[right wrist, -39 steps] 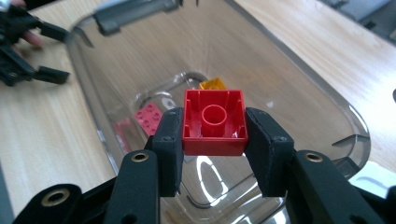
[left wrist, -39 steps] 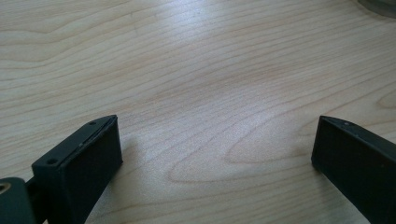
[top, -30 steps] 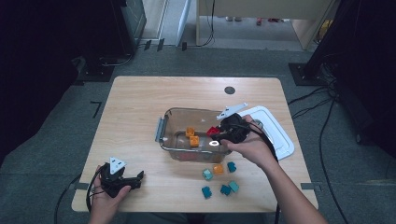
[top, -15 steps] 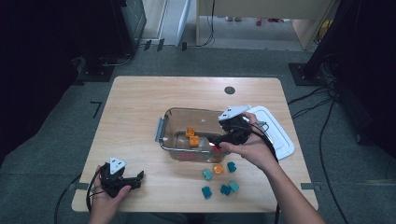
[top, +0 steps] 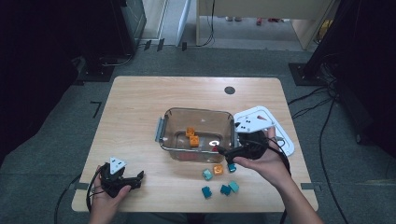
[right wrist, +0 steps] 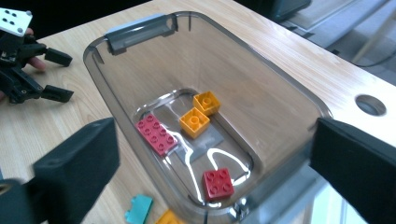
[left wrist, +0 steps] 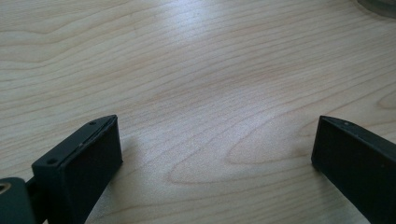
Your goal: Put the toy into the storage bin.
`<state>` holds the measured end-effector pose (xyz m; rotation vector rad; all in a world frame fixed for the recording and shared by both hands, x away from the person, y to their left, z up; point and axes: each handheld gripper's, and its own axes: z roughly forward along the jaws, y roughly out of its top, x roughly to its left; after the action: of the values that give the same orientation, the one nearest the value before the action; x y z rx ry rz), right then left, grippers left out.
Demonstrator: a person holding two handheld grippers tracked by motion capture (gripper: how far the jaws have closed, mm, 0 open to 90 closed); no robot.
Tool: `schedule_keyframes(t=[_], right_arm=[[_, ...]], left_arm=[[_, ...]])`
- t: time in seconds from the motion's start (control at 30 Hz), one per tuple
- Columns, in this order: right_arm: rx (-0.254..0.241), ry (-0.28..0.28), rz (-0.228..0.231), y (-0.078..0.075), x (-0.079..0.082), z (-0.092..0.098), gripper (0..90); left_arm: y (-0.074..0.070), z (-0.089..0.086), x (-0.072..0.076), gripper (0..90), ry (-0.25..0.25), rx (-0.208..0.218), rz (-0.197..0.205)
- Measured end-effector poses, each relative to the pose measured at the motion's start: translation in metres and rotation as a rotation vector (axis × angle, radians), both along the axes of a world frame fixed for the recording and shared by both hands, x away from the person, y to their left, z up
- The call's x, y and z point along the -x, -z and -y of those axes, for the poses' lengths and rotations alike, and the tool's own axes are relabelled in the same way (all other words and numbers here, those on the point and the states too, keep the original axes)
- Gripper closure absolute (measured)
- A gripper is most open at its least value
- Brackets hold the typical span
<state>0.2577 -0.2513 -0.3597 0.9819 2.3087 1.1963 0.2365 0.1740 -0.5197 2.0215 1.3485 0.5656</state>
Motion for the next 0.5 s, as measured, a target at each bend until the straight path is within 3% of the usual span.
schedule_keyframes(t=[0.13,0.5], right_arm=[[0.001,0.037,0.014,0.005,0.015,0.007,0.0],[-0.074,0.089,0.021,0.031,0.048,0.037,0.0]], left_arm=[[0.000,0.000,0.000,1.4,0.000,0.000,0.000],[0.000,0.000,0.000,1.4,-0.001,0.001,0.001]])
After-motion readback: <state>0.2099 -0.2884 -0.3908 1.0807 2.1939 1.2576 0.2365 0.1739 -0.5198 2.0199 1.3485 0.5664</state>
